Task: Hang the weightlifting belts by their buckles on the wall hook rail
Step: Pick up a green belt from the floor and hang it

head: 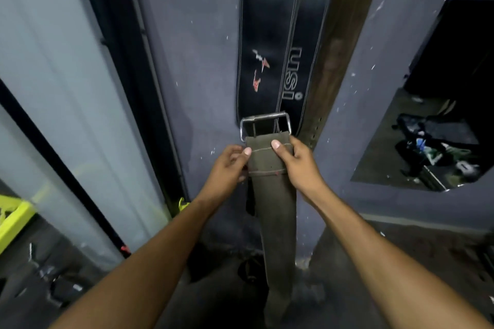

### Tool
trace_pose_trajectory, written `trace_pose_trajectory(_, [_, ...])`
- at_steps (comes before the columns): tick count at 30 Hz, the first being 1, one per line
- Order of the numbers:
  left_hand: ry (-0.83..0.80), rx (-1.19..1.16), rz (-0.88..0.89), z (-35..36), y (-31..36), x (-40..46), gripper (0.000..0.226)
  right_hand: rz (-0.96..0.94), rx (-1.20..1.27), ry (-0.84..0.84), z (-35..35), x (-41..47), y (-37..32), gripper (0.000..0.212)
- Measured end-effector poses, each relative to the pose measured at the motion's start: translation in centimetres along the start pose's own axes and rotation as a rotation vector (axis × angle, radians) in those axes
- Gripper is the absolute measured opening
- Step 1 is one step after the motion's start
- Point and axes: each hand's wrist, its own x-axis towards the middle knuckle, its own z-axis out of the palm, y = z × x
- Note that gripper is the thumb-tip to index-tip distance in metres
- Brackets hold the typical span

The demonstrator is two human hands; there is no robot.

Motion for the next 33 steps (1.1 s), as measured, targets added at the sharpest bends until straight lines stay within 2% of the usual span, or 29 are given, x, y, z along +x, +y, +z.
trace_pose_trajectory(3, [-0.034, -0.02, 0.101, 0.0, 2.8, 0.1, 0.027, -0.022, 0.008, 0.001, -0.5, 0.0, -2.4, 0.028])
trace_pose_trajectory(6, [-0.089, -0.068, 0.122, 0.6, 5.6, 0.4, 0.027, -0.082, -0.012, 0.002, -0.9, 0.2, -4.0, 0.025])
trace_pose_trajectory(10, [-0.059, -0.006, 0.165, 1.3, 8.5, 1.2, 0.031, -0.147, -0.04, 0.029, -1.5, 0.9, -6.0, 0.025])
trace_pose_trajectory(18, [-0.093, -0.035, 0.265, 4.3, 13.7, 3.9, 0.015, -0.198, -0.089, 0.108, -4.2, 4.9, -10.3, 0.029])
trace_pose_trajectory(25, [-0.127, -0.136, 0.335, 4.8, 16.3, 6.0, 0.018, -0.293, -0.048, 0.085, -5.3, 7.3, -12.0, 0.026])
trace_pose_trajectory(29, [-0.133, -0.166, 0.363, 3.8, 17.6, 6.8, 0.021, -0.313, -0.108, 0.046, -4.8, 8.0, -13.7, 0.024])
trace_pose_trajectory(31, [-0.135, -0.159, 0.381, 3.5, 18.2, 7.1, 0.024, -0.315, -0.154, 0.061, -4.6, 8.2, -14.9, 0.021])
trace_pose_trajectory(33, [-0.12, -0.112, 0.415, 3.4, 18.9, 7.4, 0.022, -0.296, -0.17, 0.138, -4.1, 8.4, -15.8, 0.027])
